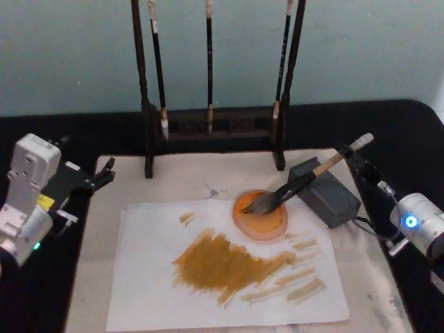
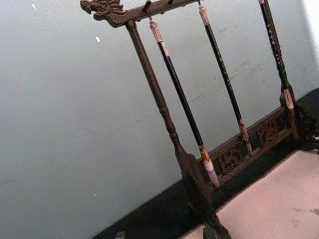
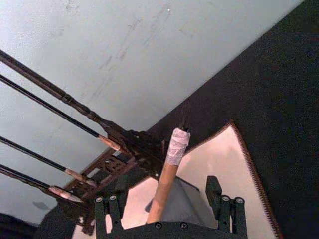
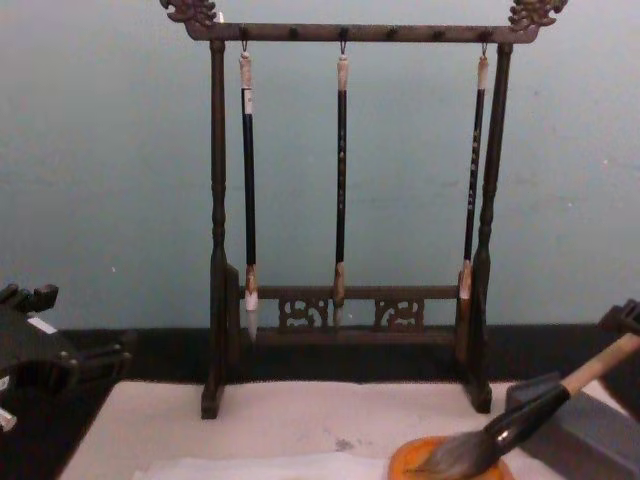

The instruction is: Pick up the brush from the inkstone, write on the paper, then place the brush back to its original position.

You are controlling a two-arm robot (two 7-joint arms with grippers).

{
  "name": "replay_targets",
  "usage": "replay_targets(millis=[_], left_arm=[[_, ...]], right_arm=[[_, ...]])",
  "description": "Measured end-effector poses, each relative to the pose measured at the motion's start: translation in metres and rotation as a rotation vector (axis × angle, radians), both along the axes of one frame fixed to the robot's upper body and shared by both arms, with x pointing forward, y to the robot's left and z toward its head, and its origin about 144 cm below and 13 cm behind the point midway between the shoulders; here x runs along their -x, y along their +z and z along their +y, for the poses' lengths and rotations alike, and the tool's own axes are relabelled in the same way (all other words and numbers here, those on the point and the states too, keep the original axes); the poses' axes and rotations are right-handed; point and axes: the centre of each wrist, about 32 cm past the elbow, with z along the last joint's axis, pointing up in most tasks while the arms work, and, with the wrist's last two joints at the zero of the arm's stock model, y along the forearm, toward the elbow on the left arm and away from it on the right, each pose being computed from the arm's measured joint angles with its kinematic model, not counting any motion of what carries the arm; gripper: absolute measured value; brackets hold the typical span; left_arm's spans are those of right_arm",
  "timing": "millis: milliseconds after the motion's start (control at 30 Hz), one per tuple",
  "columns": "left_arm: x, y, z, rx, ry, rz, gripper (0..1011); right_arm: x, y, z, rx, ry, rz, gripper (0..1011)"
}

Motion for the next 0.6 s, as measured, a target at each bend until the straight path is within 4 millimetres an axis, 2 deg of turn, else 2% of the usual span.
replay_targets(millis=[600], left_arm=[[0.0000,0.0000,0.0000,0.000,0.000,0.000,1010]], right_arm=[[-0.0103,0.0019,0.0103,-0.111,-0.017,0.006,1000]])
